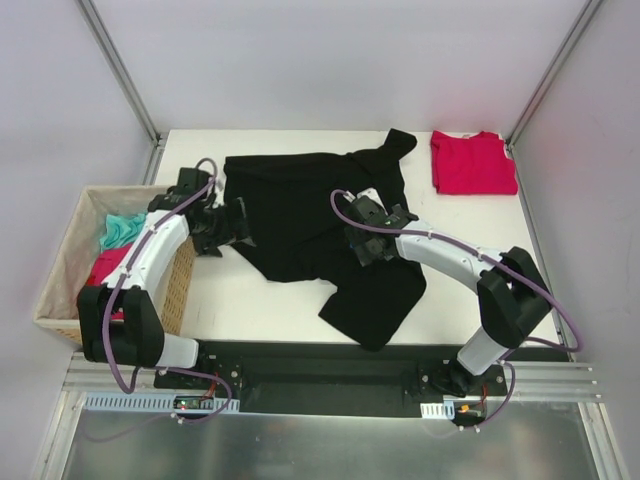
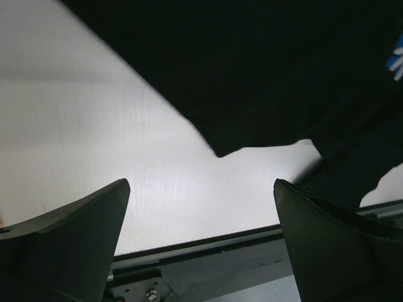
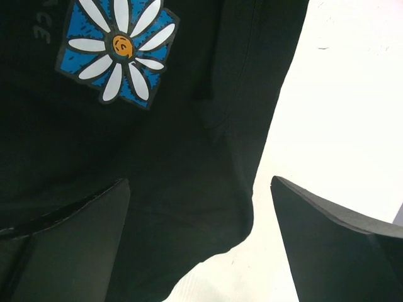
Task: Fold and stack the t-shirts
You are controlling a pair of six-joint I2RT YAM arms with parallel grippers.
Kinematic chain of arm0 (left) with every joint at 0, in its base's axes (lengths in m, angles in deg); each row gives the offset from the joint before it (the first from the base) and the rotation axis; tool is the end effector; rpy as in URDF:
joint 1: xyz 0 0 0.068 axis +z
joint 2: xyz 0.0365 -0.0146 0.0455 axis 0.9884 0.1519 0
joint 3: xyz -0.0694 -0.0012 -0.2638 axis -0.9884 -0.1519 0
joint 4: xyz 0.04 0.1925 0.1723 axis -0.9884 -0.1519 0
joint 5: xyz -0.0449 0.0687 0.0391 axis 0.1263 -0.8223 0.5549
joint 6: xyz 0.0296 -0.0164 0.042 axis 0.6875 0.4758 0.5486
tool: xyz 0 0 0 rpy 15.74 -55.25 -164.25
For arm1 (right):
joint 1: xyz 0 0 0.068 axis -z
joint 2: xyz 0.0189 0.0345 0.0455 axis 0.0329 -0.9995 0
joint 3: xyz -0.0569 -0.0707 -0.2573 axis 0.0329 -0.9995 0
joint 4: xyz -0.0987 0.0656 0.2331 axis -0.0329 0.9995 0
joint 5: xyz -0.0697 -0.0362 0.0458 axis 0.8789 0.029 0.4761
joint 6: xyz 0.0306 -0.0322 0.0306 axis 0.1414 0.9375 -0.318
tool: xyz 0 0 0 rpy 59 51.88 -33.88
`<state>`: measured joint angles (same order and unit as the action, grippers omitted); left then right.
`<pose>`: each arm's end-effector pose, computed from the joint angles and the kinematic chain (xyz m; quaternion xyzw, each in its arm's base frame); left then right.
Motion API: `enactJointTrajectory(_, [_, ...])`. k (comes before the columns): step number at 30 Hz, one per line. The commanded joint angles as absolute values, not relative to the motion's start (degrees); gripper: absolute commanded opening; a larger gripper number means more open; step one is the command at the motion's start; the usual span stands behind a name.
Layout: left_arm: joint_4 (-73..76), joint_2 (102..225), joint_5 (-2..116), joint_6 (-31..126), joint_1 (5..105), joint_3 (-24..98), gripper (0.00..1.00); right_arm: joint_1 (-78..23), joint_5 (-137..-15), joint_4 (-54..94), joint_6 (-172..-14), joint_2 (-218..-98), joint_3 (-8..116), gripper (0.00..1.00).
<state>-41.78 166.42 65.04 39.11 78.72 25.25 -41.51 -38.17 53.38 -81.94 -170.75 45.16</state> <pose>0.2732 -0.0222 0.2604 -0.1075 0.9492 -0.1852 0.2308 0.2553 0.2164 0.2287 -0.3155 0.8804 -0.1586 0.3166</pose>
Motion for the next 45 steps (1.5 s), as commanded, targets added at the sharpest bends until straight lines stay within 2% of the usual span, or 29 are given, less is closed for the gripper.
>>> enactJointTrajectory(1, [-41.9, 170.0, 65.4, 37.2, 71.2, 30.1, 0.99, -42.6, -37.2, 48.8, -84.5, -163.5, 40.6, 0.98])
enactJointTrajectory(4, [-41.7, 174.4, 62.1, 36.7, 66.9, 30.2, 0.99, -43.8, -35.2, 44.0, -84.2, -160.8, 38.5, 0.98])
enactJointTrajectory(9, [-41.3, 178.8, 59.1, 35.4, 64.0, 28.5, 0.99, -47.3, -31.4, 40.5, -83.6, -162.9, 38.1, 0.98])
enactJointTrajectory(14, [-41.3, 181.5, 57.3, 35.0, 63.7, 27.1, 0.99, -53.8, -29.2, 44.7, -87.4, -171.2, 40.3, 0.99])
enactJointTrajectory(18, [-41.5, 182.9, 56.2, 35.0, 63.6, 27.2, 0.99, -57.4, -30.0, 46.1, -91.3, -173.3, 39.2, 0.99])
enactJointTrajectory(26, [-41.5, 183.1, 55.3, 35.2, 63.6, 33.4, 0.99, -58.1, -29.6, 40.5, -88.6, -168.4, 36.6, 0.99])
enactJointTrajectory(33, [-44.7, 186.8, 54.7, 36.1, 62.5, 36.8, 0.99, -58.6, -31.2, 46.0, -92.3, -166.1, 37.2, 0.99])
enactJointTrajectory(40, [-46.1, 188.8, 50.9, 36.7, 61.4, 35.7, 0.99, -60.9, -23.9, 48.5, -97.5, -161.7, 31.6, 0.98])
enactJointTrajectory(45, [-49.2, 191.9, 47.7, 38.0, 61.0, 37.6, 0.99, -60.9, -24.1, 51.5, -99.0, -165.4, 32.3, 0.98])
